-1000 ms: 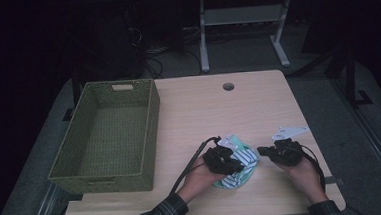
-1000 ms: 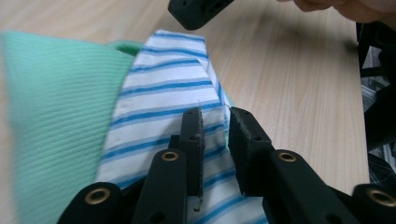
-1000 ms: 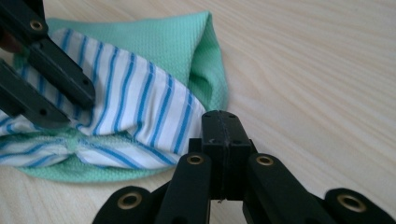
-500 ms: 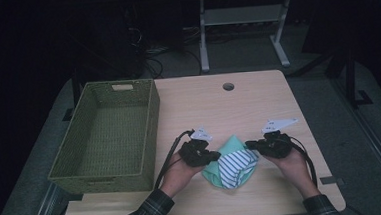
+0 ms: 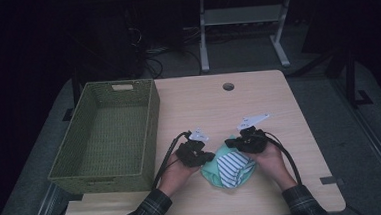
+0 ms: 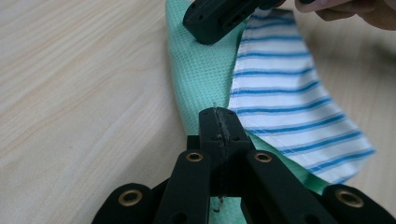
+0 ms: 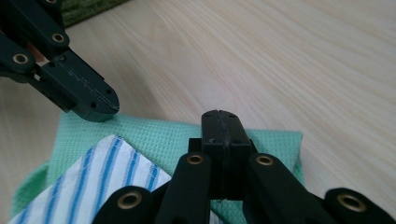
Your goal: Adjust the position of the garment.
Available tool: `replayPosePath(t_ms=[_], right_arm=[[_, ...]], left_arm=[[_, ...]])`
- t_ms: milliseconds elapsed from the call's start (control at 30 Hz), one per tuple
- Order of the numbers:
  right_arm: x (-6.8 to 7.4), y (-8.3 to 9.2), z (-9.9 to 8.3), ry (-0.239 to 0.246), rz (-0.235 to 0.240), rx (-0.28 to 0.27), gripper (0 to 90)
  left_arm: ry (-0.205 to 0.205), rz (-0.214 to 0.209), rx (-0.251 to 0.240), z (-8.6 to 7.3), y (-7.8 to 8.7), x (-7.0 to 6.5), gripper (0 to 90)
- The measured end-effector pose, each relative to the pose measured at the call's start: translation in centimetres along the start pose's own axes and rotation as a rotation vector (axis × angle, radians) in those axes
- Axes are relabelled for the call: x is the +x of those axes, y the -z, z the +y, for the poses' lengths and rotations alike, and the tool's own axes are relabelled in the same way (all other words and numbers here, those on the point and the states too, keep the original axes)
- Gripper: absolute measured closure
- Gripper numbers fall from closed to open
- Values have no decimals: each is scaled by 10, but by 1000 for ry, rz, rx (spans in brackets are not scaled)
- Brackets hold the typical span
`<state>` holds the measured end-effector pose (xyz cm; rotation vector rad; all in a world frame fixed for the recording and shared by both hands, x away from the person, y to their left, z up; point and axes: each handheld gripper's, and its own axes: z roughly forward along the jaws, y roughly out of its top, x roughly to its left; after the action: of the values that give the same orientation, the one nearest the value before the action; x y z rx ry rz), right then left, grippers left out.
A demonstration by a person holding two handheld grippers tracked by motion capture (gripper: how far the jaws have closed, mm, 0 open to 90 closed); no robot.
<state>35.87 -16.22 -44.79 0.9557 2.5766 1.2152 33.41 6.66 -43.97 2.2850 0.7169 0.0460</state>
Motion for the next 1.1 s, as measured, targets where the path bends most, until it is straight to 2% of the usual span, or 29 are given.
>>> replayPosePath(t_ms=[33, 67, 167, 267, 400, 500, 567, 667, 767, 867, 1000, 1033, 1100], right_arm=[[-1, -3, -1, 1, -3, 10, 897], [-2, -6, -2, 1, -5, 22, 897], [-4, -13, -5, 4, -21, 63, 897], [-4, -17, -8, 9, -17, 76, 898], [-2, -17, -8, 18, -26, 77, 898], [-4, -9, -7, 16, -30, 54, 897], [-7, 0, -6, 6, -42, 18, 896], [-15, 12, -7, -8, -66, -3, 897], [-24, 17, -12, -32, -85, 6, 897], [-30, 18, -17, -33, -78, 9, 896], [-32, 14, -19, -29, -72, 22, 896], [-33, 12, -20, -29, -69, 29, 896], [-33, 8, -21, -32, -68, 44, 896]], left_arm=[[-6, 5, 14, -1, -2, 1, 895], [5, 7, 15, -2, -5, 2, 895], [-11, 20, 55, -4, -8, 4, 896], [-22, 27, 75, -6, -12, 2, 897], [-26, 32, 74, -5, -11, 1, 896], [-25, 26, 48, -2, -2, 0, 894], [-15, 9, 18, -1, 7, -3, 893], [-10, -19, -5, -2, 16, -8, 894], [-22, -38, 10, -7, 20, -14, 894], [-10, -59, 19, -14, 19, -20, 894], [-15, -81, 52, -22, 14, -27, 894], [-30, -88, 72, -23, 12, -29, 893], [-34, -93, 87, -25, 6, -34, 894]])
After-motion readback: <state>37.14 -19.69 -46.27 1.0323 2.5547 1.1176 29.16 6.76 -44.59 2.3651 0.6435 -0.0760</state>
